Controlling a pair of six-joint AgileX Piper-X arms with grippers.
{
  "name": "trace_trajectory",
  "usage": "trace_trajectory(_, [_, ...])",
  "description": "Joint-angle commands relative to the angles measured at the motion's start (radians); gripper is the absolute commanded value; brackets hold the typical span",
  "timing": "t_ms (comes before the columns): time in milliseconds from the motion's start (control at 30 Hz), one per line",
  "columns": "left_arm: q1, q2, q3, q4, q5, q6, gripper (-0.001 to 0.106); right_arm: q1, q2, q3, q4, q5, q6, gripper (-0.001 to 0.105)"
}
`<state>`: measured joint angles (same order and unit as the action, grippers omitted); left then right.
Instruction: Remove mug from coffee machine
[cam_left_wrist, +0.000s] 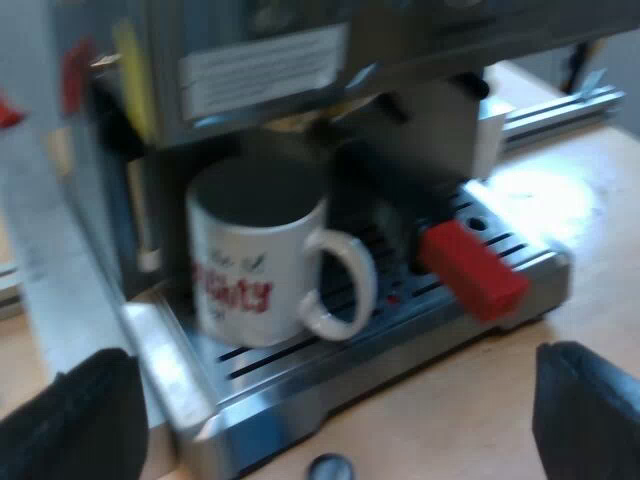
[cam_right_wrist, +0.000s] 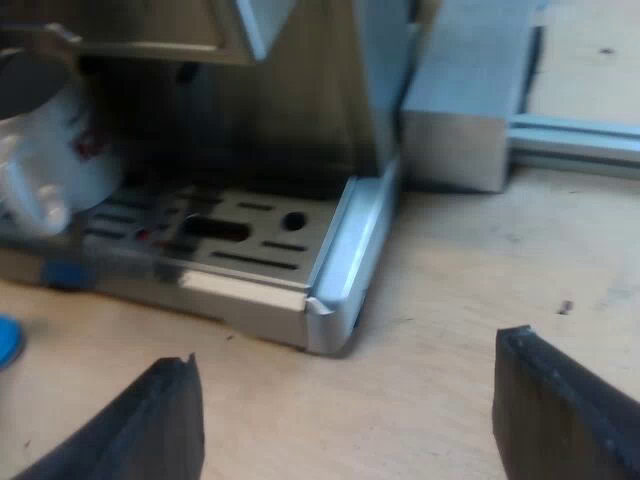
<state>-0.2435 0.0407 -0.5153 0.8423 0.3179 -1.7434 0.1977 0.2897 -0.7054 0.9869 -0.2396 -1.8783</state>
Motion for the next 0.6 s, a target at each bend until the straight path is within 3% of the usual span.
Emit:
trace_trajectory(33, [-0.017,0.013,-0.003,-0.048,0.073,0.006,0.080,0.031,0.026,-0.010,-0.005,-0.008,-0.022,0.063])
trace_trajectory(100, [-0.018,0.021,0.012,-0.096,0.132,0.007,0.080,0.101,0.072,-0.010,-0.011,-0.012,-0.039,0.063])
trace_trajectory(167, [-0.018,0.021,0.033,-0.133,0.144,0.009,0.080,0.144,0.093,-0.010,-0.030,-0.012,-0.046,0.063])
trace_trajectory(600, [-0.018,0.023,0.226,-0.343,0.147,0.021,0.080,0.497,0.252,0.029,-0.231,0.055,-0.074,0.063])
